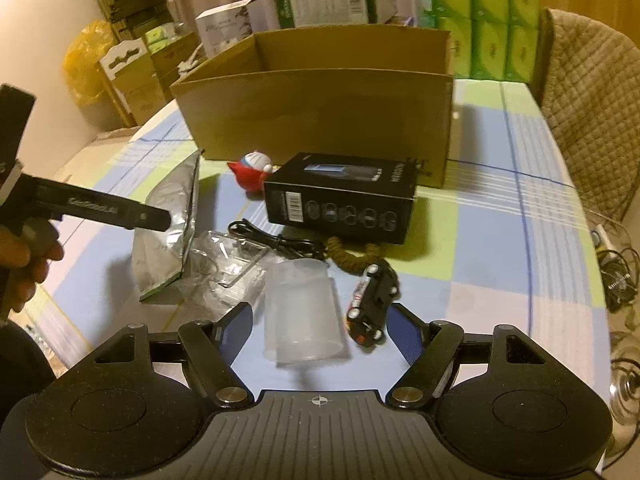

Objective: Organize objects
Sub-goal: 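Grasp the silver foil pouch with the left tool while the right tool grasps the clear cup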

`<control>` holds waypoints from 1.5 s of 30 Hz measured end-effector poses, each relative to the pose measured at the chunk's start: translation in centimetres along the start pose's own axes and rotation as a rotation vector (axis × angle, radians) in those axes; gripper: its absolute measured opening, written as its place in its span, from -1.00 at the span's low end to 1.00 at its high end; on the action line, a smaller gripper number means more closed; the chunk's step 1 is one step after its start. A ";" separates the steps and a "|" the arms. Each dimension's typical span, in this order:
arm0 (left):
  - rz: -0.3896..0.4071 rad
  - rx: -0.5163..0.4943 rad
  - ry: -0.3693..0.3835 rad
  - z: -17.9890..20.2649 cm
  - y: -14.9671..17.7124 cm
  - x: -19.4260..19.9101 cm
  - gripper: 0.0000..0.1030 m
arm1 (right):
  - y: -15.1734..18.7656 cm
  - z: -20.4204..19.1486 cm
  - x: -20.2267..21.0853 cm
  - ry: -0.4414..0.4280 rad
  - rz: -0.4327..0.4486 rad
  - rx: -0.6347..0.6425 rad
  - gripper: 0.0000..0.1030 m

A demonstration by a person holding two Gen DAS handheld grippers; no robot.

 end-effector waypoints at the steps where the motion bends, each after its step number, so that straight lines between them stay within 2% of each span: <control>1: -0.002 -0.006 -0.001 0.1 0.0 -0.2 0.98 | 0.0 -0.1 -0.3 -0.009 -0.005 0.009 0.39; 5: -0.012 -0.032 -0.010 0.5 -0.3 -1.2 0.98 | -0.2 -0.8 -1.6 -0.047 -0.032 0.031 0.21; 15: -0.023 -0.086 -0.007 -0.5 -0.1 -2.3 0.99 | -0.2 -0.7 -4.3 -0.035 -0.096 0.046 0.19; 18: -0.043 -0.054 -0.004 -1.4 -0.3 -2.3 0.99 | 0.0 -0.5 -5.0 -0.029 -0.120 0.048 0.19; 22: -0.055 -0.005 0.043 -1.2 -0.8 -2.4 0.98 | 0.2 -0.6 -5.6 -0.023 -0.133 0.052 0.19; 24: -0.061 0.004 0.040 -0.7 -1.1 -2.8 0.99 | 0.3 -0.6 -5.8 -0.021 -0.137 0.057 0.13; 25: -0.064 0.005 0.032 -0.4 -1.2 -3.0 0.99 | 0.3 -0.6 -5.8 -0.015 -0.140 0.060 -0.02; 28: -0.066 0.019 0.027 0.2 -1.6 -3.7 0.99 | 0.3 -0.4 -5.8 -0.016 -0.139 0.054 -0.03; 33: -0.085 -0.033 -0.005 0.7 -1.4 -4.7 0.98 | 0.3 -0.1 -5.7 -0.019 -0.140 0.039 -0.03; 36: -0.081 -0.105 -0.039 0.2 -0.8 -4.6 0.98 | 0.3 -0.1 -5.5 -0.022 -0.142 0.027 -0.03; 40: -0.083 -0.157 -0.058 -1.5 -0.2 -4.1 0.95 | 0.2 -0.2 -5.5 -0.022 -0.140 0.026 -0.03; 45: -0.056 -0.218 -0.055 -2.3 -1.2 -3.6 0.95 | -0.2 -0.3 -5.8 -0.021 -0.136 0.024 -0.03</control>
Point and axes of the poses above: each gripper's, at about its wrist camera, not at the fingertips, and x roughly against the way its jaws point, z to its right, y to its underside, the point moved 4 cm from there along -x, roughly the way its jaws point, and after that the axes turned 10 degrees about -y, right-handed, at the moved point
